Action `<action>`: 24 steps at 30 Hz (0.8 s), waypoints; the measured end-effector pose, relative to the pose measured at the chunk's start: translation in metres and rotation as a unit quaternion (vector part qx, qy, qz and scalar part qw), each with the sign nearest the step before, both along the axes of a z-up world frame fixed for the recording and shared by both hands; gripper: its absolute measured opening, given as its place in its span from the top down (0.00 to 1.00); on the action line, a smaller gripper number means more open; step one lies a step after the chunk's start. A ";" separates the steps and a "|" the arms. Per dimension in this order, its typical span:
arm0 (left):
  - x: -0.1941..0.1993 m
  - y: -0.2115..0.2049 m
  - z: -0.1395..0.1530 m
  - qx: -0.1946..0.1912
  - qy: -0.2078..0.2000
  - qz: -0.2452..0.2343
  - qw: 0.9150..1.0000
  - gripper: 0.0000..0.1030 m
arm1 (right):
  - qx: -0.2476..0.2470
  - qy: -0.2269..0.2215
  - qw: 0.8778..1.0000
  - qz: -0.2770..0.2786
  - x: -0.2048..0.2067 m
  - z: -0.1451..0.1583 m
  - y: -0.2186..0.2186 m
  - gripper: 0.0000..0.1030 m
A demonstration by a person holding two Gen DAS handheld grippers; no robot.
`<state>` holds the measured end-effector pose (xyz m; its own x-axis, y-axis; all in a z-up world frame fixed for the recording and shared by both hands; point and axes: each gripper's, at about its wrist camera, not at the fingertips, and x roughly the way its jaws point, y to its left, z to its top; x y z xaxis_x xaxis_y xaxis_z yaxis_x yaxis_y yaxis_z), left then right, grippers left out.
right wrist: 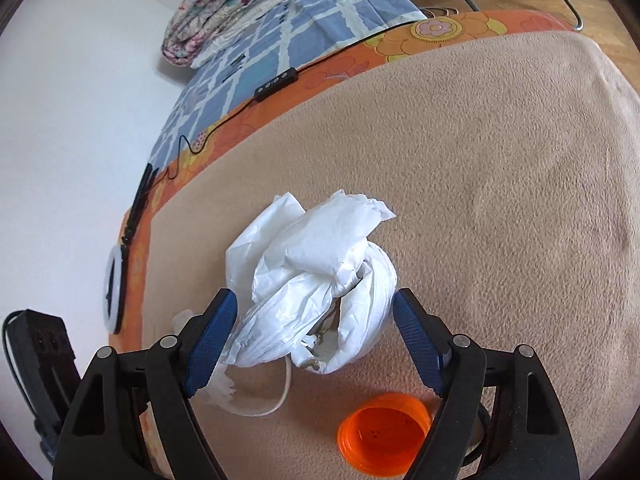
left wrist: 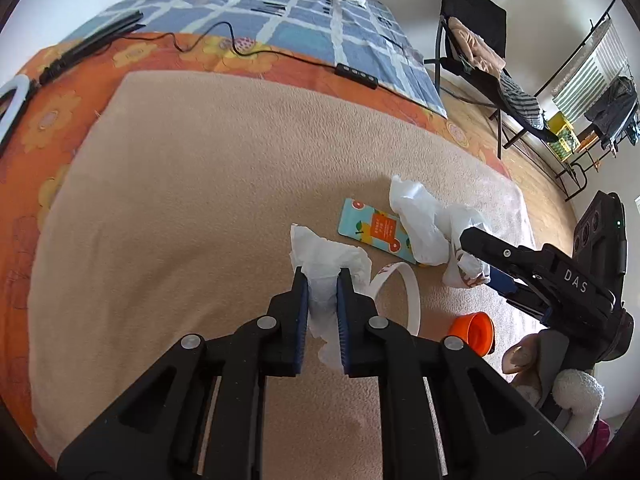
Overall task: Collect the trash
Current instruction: 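Grasp the white tissues with the left tool while the right tool grasps the crumpled tissue, then carry both tissues over the blue basket and open both tools to drop them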
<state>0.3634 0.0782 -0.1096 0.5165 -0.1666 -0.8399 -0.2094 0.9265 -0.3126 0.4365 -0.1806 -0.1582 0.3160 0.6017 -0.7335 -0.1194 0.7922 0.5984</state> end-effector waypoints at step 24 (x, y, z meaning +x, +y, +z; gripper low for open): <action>-0.105 0.039 0.056 -0.001 -0.037 0.015 0.999 0.89 | 0.009 -0.118 0.992 0.044 -0.075 0.074 0.005 0.91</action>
